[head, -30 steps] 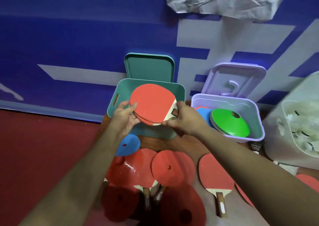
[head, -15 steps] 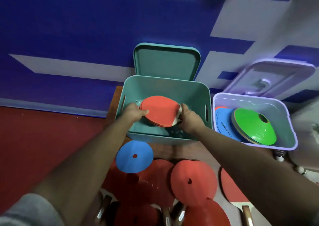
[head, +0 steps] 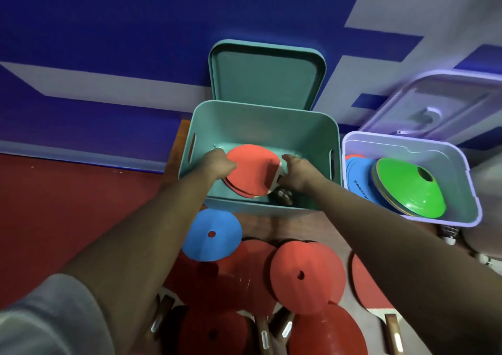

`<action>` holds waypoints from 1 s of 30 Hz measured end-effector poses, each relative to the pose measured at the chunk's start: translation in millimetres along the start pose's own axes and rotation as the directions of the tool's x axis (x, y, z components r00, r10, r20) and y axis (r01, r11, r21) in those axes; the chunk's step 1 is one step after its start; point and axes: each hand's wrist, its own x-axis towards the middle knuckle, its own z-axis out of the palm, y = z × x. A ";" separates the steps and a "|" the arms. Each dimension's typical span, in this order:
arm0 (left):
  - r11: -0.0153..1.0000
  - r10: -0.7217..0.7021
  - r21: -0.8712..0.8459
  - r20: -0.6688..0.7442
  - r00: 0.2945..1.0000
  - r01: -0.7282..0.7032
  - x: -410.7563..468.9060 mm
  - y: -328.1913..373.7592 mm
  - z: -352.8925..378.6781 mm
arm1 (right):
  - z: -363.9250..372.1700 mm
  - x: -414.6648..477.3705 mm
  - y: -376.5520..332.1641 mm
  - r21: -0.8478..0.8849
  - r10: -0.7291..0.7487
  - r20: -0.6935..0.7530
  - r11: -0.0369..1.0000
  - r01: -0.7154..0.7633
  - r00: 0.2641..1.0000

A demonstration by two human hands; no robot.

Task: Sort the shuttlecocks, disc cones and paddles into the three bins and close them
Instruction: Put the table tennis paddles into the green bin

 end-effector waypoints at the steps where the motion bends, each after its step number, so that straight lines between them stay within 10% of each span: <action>1: 0.997 0.013 -0.070 -0.049 0.999 -0.016 -7.9 3.6 -3.0 | -7.3 -8.4 -3.5 0.028 -0.018 -0.041 0.999 0.019 0.999; 13: 0.725 0.224 -0.522 -0.438 0.871 -0.449 -193.2 19.1 60.2 | -5.4 -199.8 30.5 0.416 -0.091 -0.432 0.862 0.288 0.897; 23: 0.955 -0.120 -0.274 -0.014 0.993 0.111 -223.6 -10.2 180.7 | 105.0 -232.8 124.2 0.392 0.289 0.021 0.878 -0.274 0.957; 30: 0.968 -0.193 -0.167 -0.030 0.981 0.186 -211.5 -5.5 196.5 | 120.1 -220.7 128.2 0.701 0.416 0.163 0.590 -0.402 0.895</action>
